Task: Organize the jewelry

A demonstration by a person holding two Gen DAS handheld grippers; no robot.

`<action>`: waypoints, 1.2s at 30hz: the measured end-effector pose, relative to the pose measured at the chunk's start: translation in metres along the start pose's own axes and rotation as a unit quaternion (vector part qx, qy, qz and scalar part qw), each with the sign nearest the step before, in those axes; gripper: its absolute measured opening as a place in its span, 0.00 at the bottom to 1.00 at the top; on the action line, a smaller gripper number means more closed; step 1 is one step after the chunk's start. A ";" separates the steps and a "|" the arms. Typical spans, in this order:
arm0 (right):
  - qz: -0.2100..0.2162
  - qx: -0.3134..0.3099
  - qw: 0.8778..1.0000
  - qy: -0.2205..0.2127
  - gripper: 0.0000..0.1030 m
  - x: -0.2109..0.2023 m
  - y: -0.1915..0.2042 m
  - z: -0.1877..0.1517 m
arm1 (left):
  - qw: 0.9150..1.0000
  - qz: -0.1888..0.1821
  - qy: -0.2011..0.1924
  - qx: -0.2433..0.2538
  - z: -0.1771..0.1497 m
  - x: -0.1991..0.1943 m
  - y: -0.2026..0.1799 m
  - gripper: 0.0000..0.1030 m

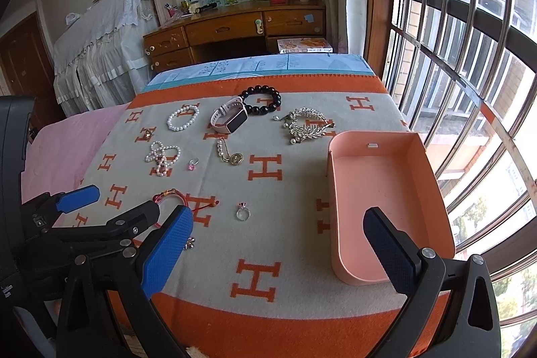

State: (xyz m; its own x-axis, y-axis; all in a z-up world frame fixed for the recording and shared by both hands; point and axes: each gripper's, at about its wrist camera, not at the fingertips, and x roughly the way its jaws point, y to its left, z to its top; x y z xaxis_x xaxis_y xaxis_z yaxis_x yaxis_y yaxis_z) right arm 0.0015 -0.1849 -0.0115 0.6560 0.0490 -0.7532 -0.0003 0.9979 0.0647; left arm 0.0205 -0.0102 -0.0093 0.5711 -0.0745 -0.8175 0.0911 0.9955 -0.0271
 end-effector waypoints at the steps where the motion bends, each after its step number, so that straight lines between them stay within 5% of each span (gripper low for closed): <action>1: -0.004 -0.003 1.000 -0.002 1.00 -0.001 0.001 0.000 | 1.000 0.003 -0.003 0.003 0.001 -0.001 -0.001 0.92; 26: -0.040 -0.028 0.999 -0.019 0.97 -0.022 0.002 0.017 | 0.996 0.051 -0.055 0.051 0.015 -0.023 -0.026 0.84; 36: -0.037 -0.042 0.998 -0.031 0.96 -0.034 0.000 0.032 | 0.998 0.031 -0.045 0.027 0.028 -0.031 -0.023 0.84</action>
State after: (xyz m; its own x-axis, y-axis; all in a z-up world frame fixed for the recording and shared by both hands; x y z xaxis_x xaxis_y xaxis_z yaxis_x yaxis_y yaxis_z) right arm 0.0034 -0.1879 0.0350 0.7019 -0.0242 -0.7119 -0.0120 0.9989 -0.0459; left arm 0.0234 -0.0321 0.0327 0.6473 -0.0202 -0.7619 0.0954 0.9939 0.0548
